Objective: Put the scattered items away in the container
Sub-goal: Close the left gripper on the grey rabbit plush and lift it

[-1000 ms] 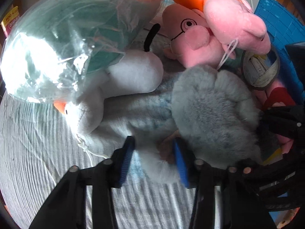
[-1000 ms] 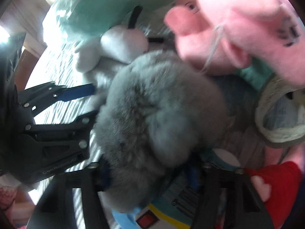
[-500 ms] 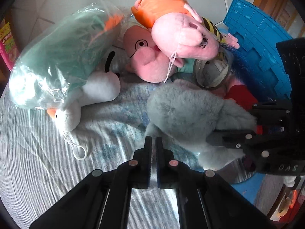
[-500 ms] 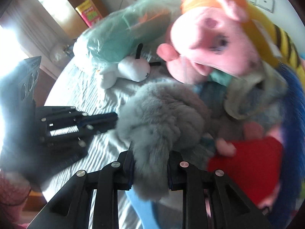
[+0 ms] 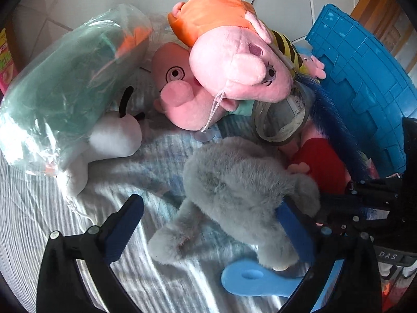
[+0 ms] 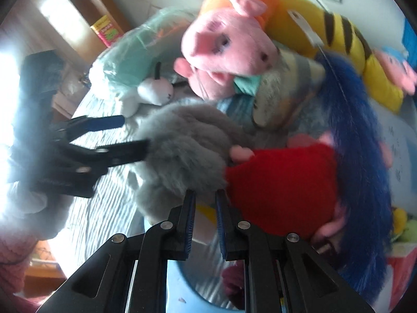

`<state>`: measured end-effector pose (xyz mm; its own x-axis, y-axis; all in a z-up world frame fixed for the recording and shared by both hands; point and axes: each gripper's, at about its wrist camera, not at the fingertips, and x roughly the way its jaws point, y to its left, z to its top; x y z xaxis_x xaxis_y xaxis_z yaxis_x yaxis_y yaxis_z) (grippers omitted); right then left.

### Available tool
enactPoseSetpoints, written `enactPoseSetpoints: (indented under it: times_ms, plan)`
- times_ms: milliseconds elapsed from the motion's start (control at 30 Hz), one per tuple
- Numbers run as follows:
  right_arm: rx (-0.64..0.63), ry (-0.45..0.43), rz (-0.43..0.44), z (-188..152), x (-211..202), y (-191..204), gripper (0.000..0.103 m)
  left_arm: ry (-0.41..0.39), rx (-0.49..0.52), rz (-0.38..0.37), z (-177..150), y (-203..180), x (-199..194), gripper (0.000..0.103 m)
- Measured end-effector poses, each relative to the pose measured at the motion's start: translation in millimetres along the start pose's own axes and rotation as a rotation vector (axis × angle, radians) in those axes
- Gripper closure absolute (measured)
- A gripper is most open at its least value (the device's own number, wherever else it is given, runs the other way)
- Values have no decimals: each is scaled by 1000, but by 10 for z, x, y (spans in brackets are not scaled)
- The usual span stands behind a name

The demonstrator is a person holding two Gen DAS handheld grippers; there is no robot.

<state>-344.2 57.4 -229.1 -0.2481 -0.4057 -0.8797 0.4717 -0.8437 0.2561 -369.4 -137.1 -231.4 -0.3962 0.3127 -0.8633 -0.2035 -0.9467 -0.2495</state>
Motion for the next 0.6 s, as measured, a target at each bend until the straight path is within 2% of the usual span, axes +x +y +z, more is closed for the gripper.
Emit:
enactPoseSetpoints:
  times_ms: [33,67,133,333,400,467,600]
  plan:
    - [-17,-7,-8,25,-22,22,74,1,1,-6,1,8,21,0]
    - [-34,-13,-15,50,-45,43,60,2,3,-12,2,16,41,0]
    - [-68,-22,-26,103,-56,84,41,0,6,-14,-4,50,61,1]
    - [-126,5,-1,224,131,121,41,7,-35,20,18,291,147,1]
    - [-112,13,9,234,124,74,41,18,-58,14,12,350,160,1]
    - [-96,18,20,237,108,24,49,24,-94,-18,2,397,128,1]
    - [-70,-3,24,172,5,-59,50,2,-134,-48,35,328,-66,1]
